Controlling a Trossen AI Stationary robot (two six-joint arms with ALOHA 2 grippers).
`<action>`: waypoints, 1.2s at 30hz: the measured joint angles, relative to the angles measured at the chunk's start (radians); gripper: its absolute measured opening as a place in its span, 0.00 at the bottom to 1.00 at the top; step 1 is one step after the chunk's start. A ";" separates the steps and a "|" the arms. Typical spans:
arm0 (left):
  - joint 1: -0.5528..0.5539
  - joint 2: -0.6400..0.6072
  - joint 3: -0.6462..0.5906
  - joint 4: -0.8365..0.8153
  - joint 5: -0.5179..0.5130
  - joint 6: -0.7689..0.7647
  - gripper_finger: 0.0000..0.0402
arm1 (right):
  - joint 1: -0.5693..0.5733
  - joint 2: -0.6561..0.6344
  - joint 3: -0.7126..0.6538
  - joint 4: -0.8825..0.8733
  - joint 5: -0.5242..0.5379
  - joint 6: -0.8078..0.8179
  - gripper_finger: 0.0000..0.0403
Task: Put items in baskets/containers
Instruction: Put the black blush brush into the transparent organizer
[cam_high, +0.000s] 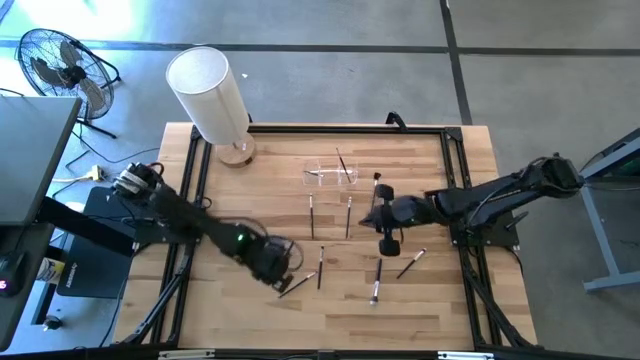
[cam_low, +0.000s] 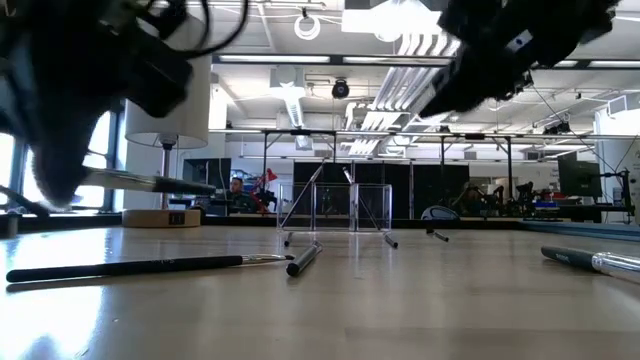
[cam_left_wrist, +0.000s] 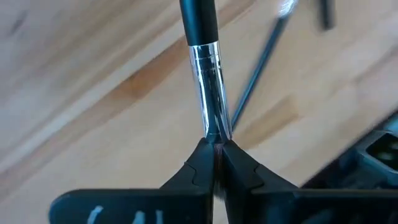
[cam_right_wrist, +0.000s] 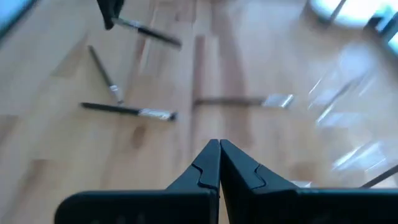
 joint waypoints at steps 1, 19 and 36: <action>0.032 -0.001 0.000 0.031 0.025 0.038 0.01 | 0.029 0.002 0.025 -0.013 0.064 -0.061 0.00; 0.451 -0.003 0.229 0.099 0.322 0.397 0.00 | 0.145 0.225 0.250 -0.023 0.451 -0.699 0.19; 0.456 -0.004 0.279 0.110 0.366 0.424 0.00 | 0.131 0.375 0.368 -0.003 0.565 -0.845 0.33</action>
